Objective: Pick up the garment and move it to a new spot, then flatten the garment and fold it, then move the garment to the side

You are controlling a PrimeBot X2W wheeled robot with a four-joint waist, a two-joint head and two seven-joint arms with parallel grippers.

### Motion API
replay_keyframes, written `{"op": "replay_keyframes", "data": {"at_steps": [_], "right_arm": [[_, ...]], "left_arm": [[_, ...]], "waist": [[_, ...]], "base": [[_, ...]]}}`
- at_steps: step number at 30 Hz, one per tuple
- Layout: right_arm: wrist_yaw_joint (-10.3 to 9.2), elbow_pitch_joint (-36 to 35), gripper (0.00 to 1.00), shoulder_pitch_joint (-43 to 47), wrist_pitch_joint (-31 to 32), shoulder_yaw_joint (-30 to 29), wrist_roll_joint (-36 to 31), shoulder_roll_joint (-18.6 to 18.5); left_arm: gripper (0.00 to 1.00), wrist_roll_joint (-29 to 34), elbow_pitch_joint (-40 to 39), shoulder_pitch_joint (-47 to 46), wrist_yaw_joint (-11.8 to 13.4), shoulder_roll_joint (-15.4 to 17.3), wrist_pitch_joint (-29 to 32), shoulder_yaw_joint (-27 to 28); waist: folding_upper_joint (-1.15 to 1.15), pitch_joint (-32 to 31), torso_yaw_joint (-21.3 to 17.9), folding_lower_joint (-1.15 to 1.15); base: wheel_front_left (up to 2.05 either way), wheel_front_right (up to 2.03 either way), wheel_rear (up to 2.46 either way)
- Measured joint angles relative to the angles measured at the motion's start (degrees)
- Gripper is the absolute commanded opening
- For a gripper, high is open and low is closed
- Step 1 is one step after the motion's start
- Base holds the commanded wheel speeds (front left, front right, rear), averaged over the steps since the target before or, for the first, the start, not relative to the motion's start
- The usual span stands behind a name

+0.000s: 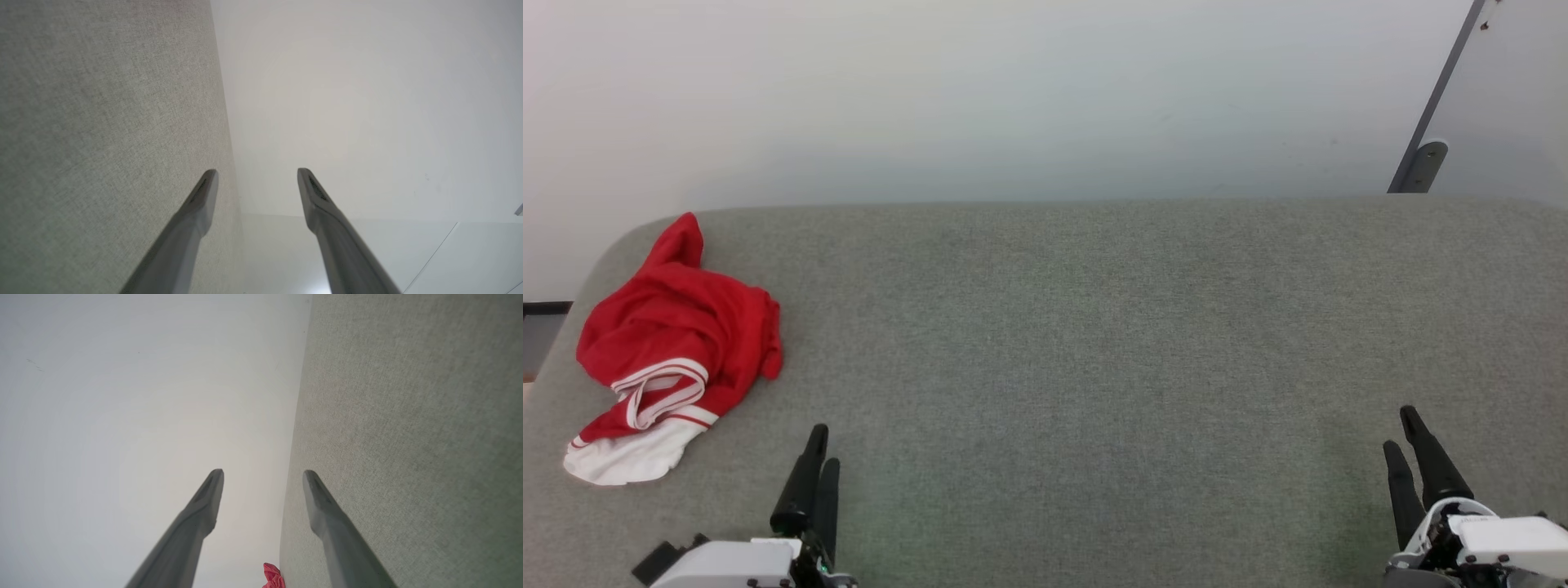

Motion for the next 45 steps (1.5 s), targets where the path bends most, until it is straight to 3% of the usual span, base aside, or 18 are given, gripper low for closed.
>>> {"op": "replay_keyframes", "data": {"at_steps": [8, 18, 30, 45], "right_arm": [[0.0, 1.0, 1.0, -2.4, -2.6, 2.7, -5.3, -1.4], [0.0, 1.8, 1.0, -4.7, -5.3, 4.3, -15.1, -2.4], [0.0, 1.4, 1.0, -6.3, -7.8, 5.2, -31.8, -2.9], [0.0, 1.4, 1.0, -7.7, -10.6, 6.0, -52.6, -3.1]], "left_arm": [[1.0, 6.8, -0.2, -0.7, 0.2, 1.7, -2.5, -0.7], [1.0, 20.3, -1.6, -1.0, 0.3, 2.0, -4.9, -0.5], [1.0, 36.0, -2.7, -0.9, 0.9, 2.8, -7.4, -0.7], [1.0, 51.5, -3.6, -0.9, 3.9, 5.0, -10.2, -3.6]], "waist": [[0.0, 0.0, 0.0, 0.0], [0.0, -0.1, 0.2, 0.0], [0.0, -0.2, 0.2, 0.0], [0.0, -0.2, 0.2, 0.0]], "base": [[0.0, 0.0, 0.0], [0.0, 0.0, 0.0], [0.0, 0.0, 0.0], [0.0, 0.0, 0.0]]}}
